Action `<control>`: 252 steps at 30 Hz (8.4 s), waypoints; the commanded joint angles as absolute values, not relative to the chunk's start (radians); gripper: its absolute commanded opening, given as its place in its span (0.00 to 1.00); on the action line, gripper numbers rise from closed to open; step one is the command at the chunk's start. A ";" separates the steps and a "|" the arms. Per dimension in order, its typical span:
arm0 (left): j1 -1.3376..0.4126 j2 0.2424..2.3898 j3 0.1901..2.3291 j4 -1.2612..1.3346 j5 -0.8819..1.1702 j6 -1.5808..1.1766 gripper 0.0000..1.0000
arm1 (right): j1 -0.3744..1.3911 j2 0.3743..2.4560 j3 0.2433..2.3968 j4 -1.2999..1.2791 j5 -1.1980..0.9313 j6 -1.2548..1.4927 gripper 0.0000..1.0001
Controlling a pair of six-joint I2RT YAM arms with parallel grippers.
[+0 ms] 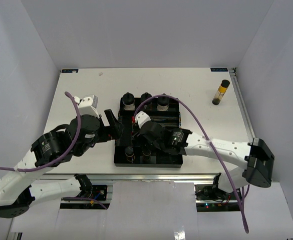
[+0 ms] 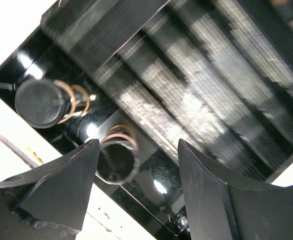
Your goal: Organize the condiment bottles
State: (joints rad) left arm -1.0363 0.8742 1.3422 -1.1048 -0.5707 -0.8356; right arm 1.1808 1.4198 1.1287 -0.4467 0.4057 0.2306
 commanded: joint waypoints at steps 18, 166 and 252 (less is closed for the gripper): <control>-1.034 0.899 1.319 -1.057 -0.563 -0.788 0.98 | 0.262 1.000 0.922 -0.763 0.525 0.564 0.82; -1.034 0.890 1.357 -1.080 -0.623 -0.831 0.98 | 1.109 1.200 0.883 -0.555 0.358 0.458 0.53; -0.843 1.067 1.246 -0.828 -0.417 -0.567 0.98 | -0.060 2.058 1.908 -0.584 0.282 0.092 0.63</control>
State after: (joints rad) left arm -0.8514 1.0874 1.2366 -0.8371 -0.4288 -0.5755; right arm -0.0570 2.0674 1.8832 -0.6240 0.2633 0.1176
